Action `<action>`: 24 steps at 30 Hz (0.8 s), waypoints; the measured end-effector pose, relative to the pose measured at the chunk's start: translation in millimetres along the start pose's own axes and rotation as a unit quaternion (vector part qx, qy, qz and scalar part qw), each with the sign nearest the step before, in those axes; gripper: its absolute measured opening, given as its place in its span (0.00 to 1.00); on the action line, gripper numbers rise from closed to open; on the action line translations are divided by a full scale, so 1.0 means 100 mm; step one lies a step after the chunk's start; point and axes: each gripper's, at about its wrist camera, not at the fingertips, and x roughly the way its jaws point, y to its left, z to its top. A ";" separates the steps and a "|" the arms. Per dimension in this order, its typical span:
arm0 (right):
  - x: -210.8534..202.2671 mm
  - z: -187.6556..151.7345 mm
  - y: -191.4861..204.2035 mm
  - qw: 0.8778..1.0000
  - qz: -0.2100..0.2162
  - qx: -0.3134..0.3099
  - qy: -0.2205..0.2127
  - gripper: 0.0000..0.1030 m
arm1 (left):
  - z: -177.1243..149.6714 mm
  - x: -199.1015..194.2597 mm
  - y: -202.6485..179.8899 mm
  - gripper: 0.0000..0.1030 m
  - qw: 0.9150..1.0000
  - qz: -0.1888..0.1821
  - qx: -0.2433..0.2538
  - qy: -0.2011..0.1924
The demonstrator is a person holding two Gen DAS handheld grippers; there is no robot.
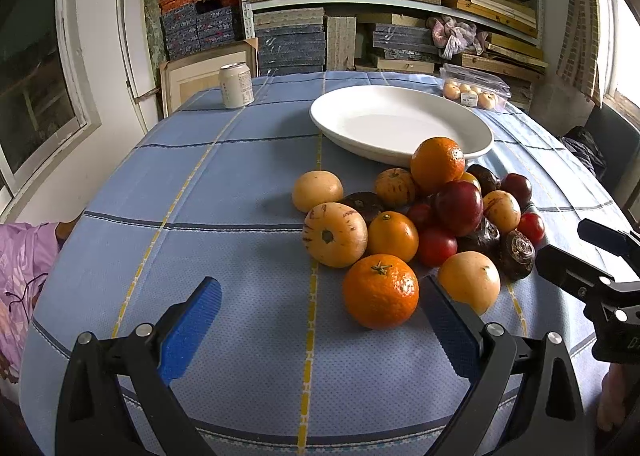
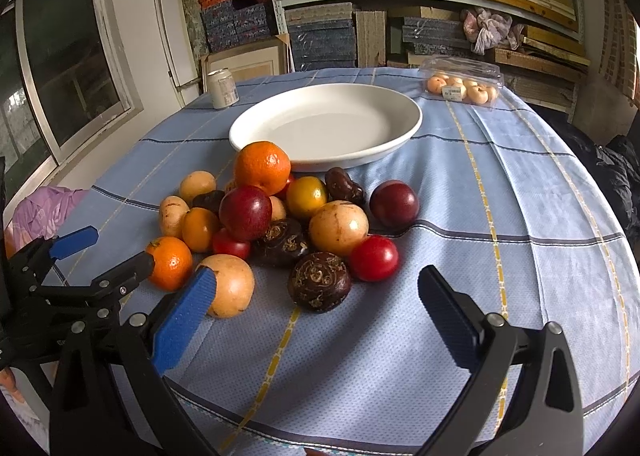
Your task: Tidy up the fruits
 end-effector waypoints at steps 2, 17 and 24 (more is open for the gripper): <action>0.00 0.00 0.00 1.000 -0.001 0.001 -0.001 0.96 | 0.00 0.00 -0.01 0.97 1.000 0.000 -0.001 0.001; 0.03 -0.01 -0.02 1.000 0.004 0.003 0.007 0.96 | 0.00 0.00 -0.01 0.97 1.000 -0.001 -0.001 0.001; 0.05 0.00 -0.04 1.000 0.007 0.004 0.007 0.96 | 0.00 0.01 -0.01 0.97 1.000 0.000 -0.001 0.001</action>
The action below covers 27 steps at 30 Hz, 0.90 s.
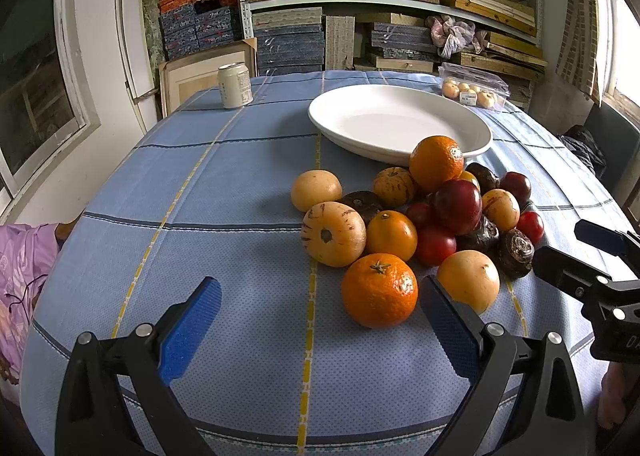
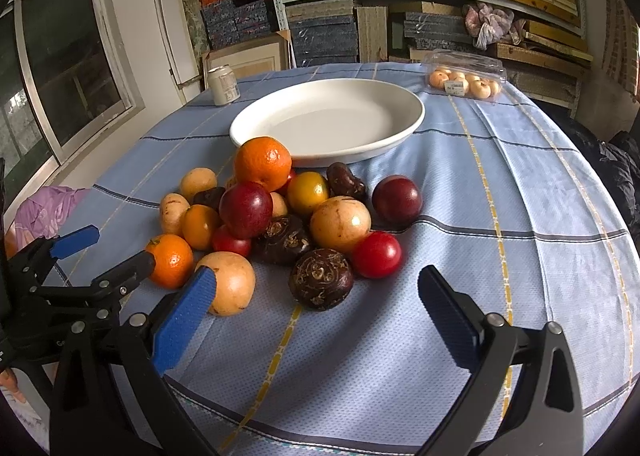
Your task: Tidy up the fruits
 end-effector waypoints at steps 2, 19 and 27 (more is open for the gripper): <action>0.00 0.00 0.00 1.000 -0.001 -0.001 0.000 0.96 | 0.00 0.00 0.00 0.97 1.000 0.000 0.000 0.000; -0.01 -0.03 -0.01 1.000 -0.006 0.000 0.001 0.96 | 0.00 0.00 0.00 0.97 1.000 0.000 0.000 0.001; 0.00 -0.04 -0.02 1.000 -0.006 0.000 0.001 0.96 | 0.00 0.00 -0.01 0.97 1.000 0.000 0.001 0.001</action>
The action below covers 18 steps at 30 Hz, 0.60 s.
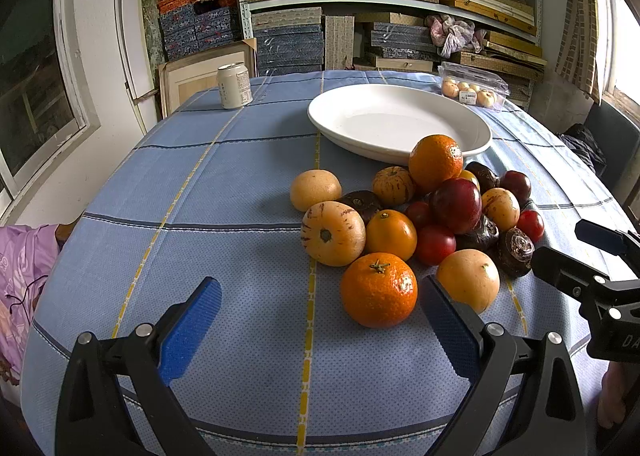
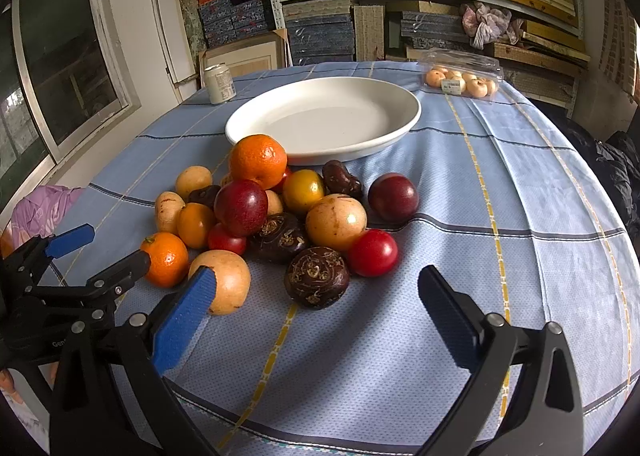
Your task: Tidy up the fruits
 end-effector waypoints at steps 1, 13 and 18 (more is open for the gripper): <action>0.00 0.00 0.00 1.000 0.000 0.000 0.000 0.96 | 0.00 0.00 0.00 0.97 1.000 0.000 0.000 0.000; 0.04 0.00 -0.01 1.000 -0.001 0.003 0.012 0.96 | -0.02 0.05 -0.05 0.97 1.000 -0.014 0.009 0.013; 0.09 -0.05 -0.19 0.998 0.011 0.048 0.038 0.96 | -0.05 0.18 -0.10 0.97 0.998 -0.031 0.024 0.046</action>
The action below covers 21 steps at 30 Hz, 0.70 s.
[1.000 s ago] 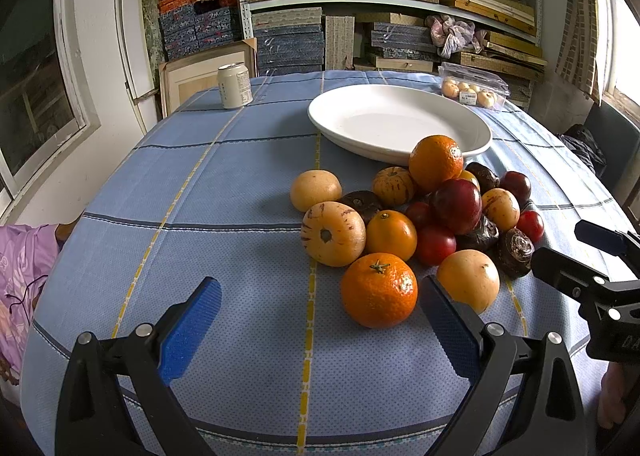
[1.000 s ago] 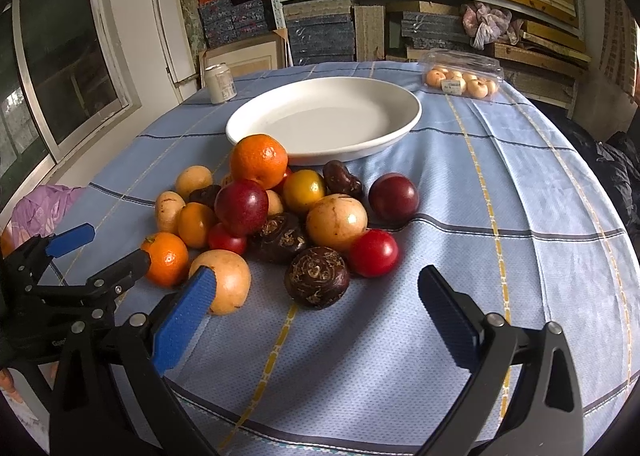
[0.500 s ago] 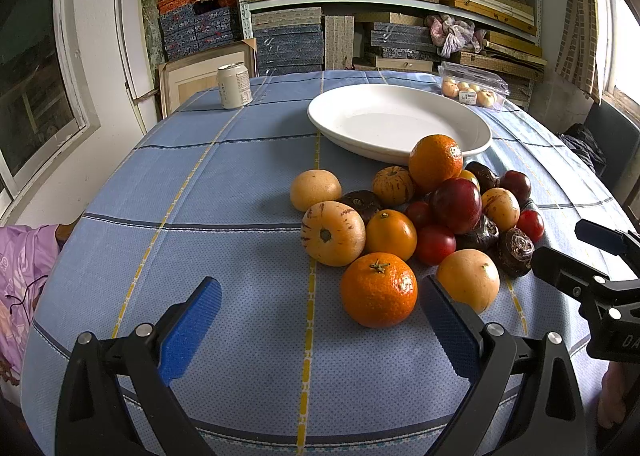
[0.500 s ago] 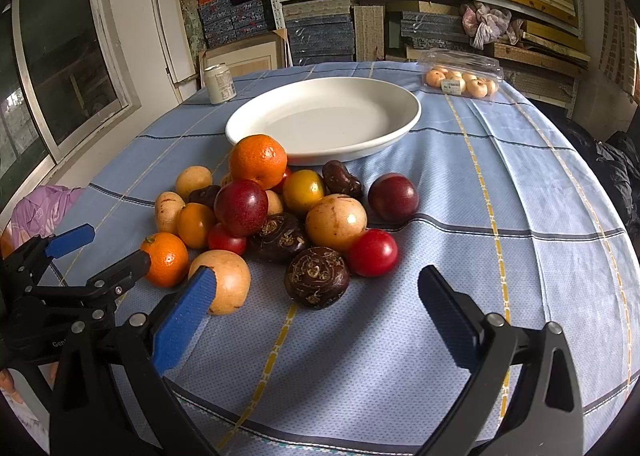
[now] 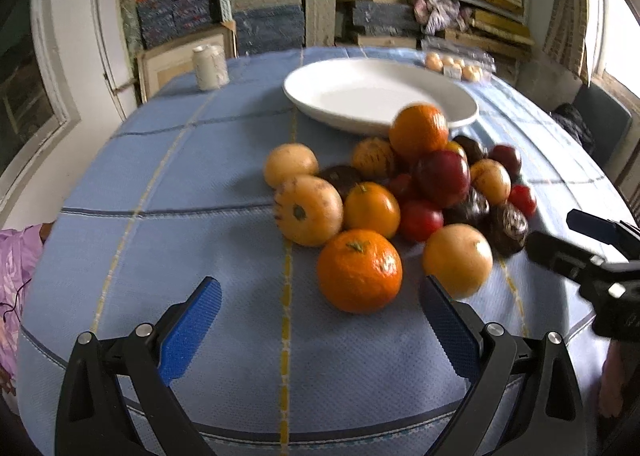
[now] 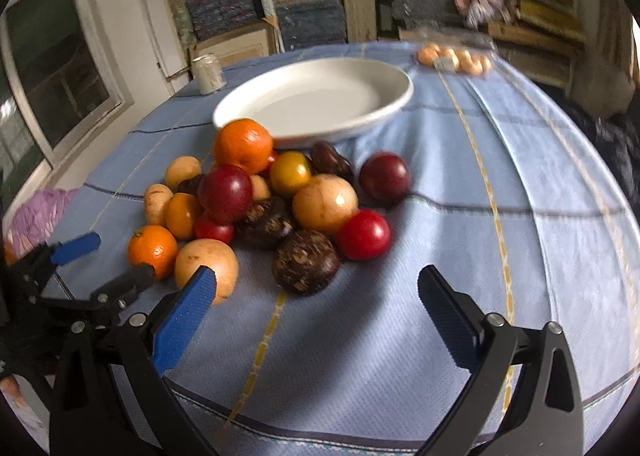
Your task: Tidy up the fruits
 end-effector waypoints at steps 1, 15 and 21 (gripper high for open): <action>0.00 -0.01 -0.04 1.000 0.004 0.011 0.002 0.96 | 0.01 0.02 -0.01 0.97 1.000 -0.006 0.003 0.004; -0.04 -0.02 -0.01 1.000 0.017 0.001 -0.008 0.92 | 0.07 0.20 -0.03 0.86 0.995 -0.090 0.024 0.046; -0.05 0.00 -0.03 1.000 0.024 0.006 -0.009 0.84 | 0.13 0.15 0.05 0.60 0.996 -0.086 0.016 0.018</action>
